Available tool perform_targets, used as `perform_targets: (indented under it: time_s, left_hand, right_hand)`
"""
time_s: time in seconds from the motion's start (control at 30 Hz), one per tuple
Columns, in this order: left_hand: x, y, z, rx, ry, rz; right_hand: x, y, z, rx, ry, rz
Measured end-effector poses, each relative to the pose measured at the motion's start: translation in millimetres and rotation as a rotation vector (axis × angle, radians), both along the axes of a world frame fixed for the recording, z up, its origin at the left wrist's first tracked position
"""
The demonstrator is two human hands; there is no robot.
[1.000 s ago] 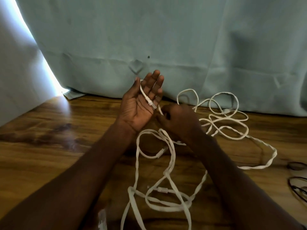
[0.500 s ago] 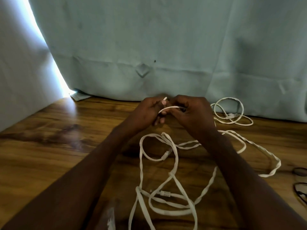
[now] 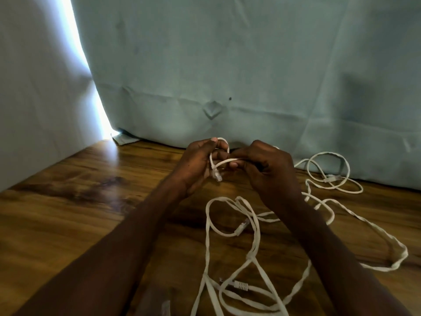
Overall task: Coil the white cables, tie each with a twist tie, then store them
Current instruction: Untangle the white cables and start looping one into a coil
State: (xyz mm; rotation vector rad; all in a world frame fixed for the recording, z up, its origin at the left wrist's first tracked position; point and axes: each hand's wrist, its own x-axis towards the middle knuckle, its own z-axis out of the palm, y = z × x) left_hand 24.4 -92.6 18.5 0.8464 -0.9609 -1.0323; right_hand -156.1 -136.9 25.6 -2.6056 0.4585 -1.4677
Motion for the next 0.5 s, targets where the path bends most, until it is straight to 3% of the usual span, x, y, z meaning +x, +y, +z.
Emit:
perform_targets:
  time_s: [0.13,0.3,0.5]
  left_hand:
    - [-13,1,2,-0.023,-0.106,0.063]
    - [-5,0,8,-0.055,0.093,0.19]
    - [-9,3,8,0.004,-0.081,0.122]
  right_hand:
    - [-2,-1,0,0.131,-0.082,0.034]
    - [-3,5,5,0.132,0.054,0.15]
    - [-5,2,4,0.184,0.025,0.129]
